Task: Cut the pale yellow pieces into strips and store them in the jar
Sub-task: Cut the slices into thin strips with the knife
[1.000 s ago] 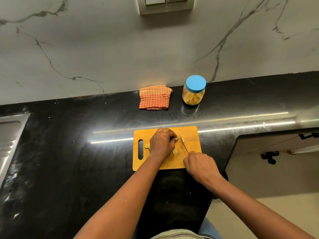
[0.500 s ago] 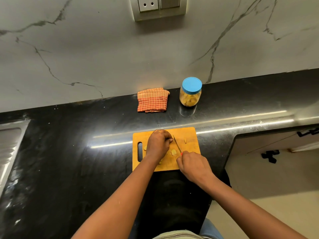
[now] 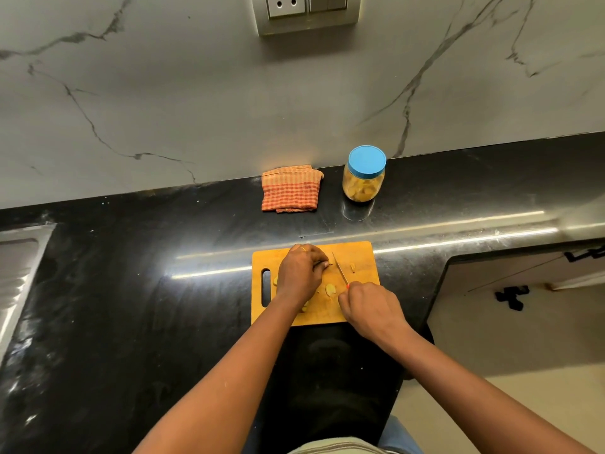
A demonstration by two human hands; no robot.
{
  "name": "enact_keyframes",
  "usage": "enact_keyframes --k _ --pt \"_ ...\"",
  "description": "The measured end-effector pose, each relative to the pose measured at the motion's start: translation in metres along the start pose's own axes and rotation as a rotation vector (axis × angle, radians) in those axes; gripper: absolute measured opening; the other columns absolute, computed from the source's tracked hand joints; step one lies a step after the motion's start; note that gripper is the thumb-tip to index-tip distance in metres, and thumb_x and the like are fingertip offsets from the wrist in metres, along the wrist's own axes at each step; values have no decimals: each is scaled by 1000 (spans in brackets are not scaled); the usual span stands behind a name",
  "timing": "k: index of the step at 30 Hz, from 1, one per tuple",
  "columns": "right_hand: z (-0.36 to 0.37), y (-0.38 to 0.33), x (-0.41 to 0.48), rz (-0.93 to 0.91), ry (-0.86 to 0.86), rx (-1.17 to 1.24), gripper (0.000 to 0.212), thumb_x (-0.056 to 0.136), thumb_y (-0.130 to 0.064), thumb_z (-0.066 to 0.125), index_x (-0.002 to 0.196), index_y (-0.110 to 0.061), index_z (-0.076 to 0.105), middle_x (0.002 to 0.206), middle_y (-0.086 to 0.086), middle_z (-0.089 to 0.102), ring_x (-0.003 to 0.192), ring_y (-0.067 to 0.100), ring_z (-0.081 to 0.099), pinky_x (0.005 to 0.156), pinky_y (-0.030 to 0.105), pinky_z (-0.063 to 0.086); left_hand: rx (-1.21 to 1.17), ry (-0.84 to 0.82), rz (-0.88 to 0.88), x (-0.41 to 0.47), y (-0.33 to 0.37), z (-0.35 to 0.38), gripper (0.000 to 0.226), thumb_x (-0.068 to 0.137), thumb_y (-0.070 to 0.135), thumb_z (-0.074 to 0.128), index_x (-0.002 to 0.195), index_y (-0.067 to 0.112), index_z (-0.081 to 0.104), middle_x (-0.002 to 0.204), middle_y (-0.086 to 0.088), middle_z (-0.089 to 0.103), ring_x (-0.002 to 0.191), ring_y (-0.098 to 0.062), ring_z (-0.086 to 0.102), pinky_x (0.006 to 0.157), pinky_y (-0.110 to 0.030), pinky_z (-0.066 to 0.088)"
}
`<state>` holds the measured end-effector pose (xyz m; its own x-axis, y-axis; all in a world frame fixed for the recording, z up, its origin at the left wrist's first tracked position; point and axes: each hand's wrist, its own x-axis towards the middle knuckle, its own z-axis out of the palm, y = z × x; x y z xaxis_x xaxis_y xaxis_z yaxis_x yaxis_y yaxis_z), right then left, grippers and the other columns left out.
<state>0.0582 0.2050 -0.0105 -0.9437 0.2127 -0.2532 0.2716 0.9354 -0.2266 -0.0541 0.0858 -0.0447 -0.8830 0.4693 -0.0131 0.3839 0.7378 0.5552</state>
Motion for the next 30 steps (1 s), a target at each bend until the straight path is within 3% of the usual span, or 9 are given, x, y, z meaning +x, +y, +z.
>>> enact_keyframes --k 11,30 --pt "1 -8 4 -28 6 2 37 101 -38 32 96 -16 62 90 3 66 79 22 64 58 29 38 -8 5 -28 2 0 0 16 87 26 70 101 20 77 104 7 71 100 -11 56 79 -20 40" --pt "6 -9 3 -2 6 33 36 101 -38 33 97 -15 61 90 4 67 79 22 65 60 31 43 -33 -10 -28 1 -2 -2 16 87 28 71 101 21 77 104 9 70 98 -9 55 78 -19 39"
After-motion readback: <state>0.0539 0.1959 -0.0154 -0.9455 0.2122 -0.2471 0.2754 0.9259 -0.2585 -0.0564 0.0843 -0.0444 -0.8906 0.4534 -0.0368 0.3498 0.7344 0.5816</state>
